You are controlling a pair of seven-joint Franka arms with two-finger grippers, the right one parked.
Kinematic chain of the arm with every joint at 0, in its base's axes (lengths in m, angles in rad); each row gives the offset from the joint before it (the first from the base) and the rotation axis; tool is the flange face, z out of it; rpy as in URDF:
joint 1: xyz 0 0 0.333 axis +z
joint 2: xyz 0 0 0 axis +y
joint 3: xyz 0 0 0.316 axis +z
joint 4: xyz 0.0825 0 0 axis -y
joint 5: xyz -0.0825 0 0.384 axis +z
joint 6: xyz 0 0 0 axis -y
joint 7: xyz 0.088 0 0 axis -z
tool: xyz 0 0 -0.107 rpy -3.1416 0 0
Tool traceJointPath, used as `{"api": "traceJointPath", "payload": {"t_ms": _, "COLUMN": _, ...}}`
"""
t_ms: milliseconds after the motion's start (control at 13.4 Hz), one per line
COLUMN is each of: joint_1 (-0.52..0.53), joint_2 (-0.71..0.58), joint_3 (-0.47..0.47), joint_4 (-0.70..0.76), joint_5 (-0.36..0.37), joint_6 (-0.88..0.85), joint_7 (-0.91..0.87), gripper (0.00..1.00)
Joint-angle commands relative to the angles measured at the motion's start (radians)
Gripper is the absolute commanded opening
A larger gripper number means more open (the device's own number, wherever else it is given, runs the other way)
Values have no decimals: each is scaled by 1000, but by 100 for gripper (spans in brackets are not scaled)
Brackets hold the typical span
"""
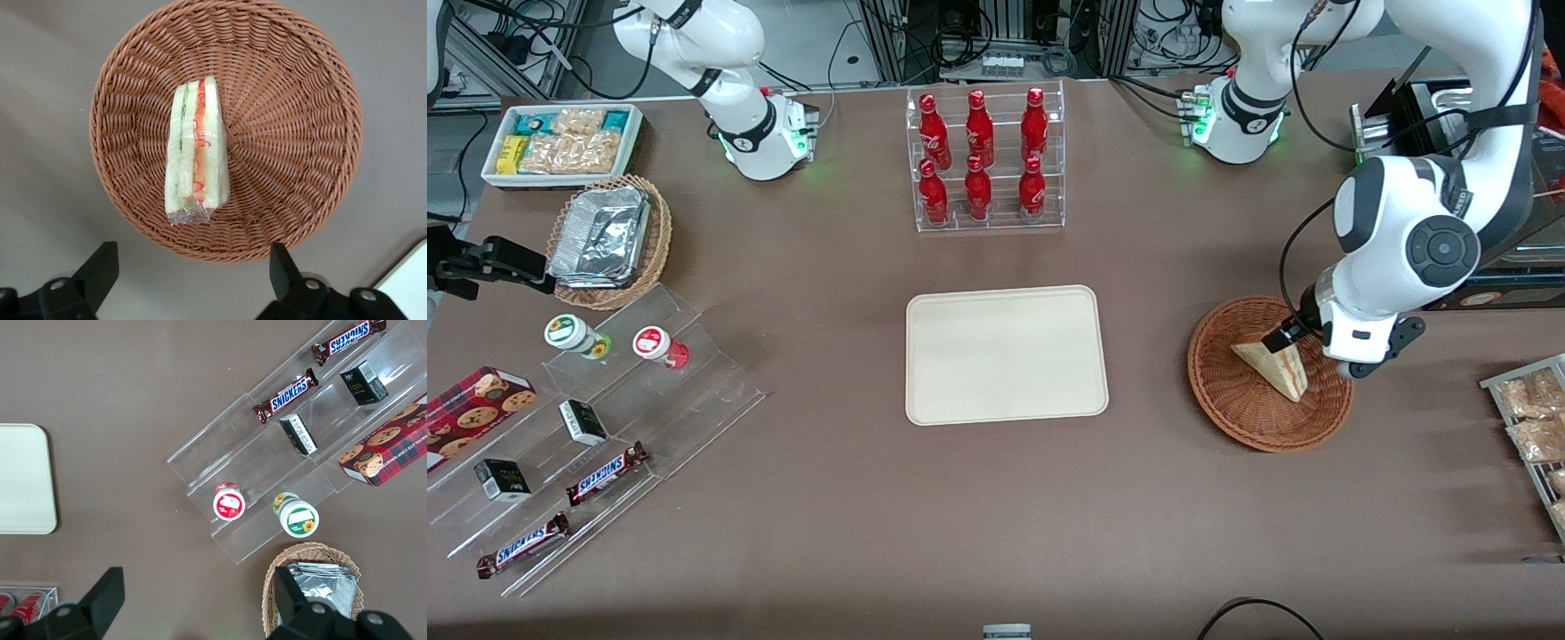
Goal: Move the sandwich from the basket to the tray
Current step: 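Lower the open left gripper over the wrapped sandwich in the basket, then close the left gripper on the sandwich's crust edge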
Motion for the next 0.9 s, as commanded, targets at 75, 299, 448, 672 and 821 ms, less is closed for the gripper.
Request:
{"api": "traceJointPath", "payload": {"t_ms": 75, "joint_1": -4, "joint_2": -19, "joint_3": 6, "joint_4": -68, "joint_5": -1, "joint_6": 82, "joint_7": -32, "gripper": 100}}
{"api": "traceJointPath", "payload": {"t_ms": 299, "joint_1": 0, "joint_2": -2, "joint_3": 7, "joint_4": -99, "joint_5": -1, "joint_6": 151, "joint_7": -32, "gripper": 100}}
{"api": "traceJointPath", "payload": {"t_ms": 448, "joint_1": 19, "joint_2": 29, "joint_3": 7, "joint_4": -99, "joint_5": -1, "joint_6": 188, "joint_7": -32, "gripper": 100}}
{"api": "traceJointPath", "payload": {"t_ms": 672, "joint_1": 19, "joint_2": 61, "joint_3": 7, "joint_4": -110, "joint_5": -1, "joint_6": 251, "joint_7": -33, "gripper": 100}}
{"api": "traceJointPath", "payload": {"t_ms": 821, "joint_1": 19, "joint_2": 79, "joint_3": 7, "joint_4": -113, "joint_5": -3, "joint_6": 275, "joint_7": -36, "gripper": 100}}
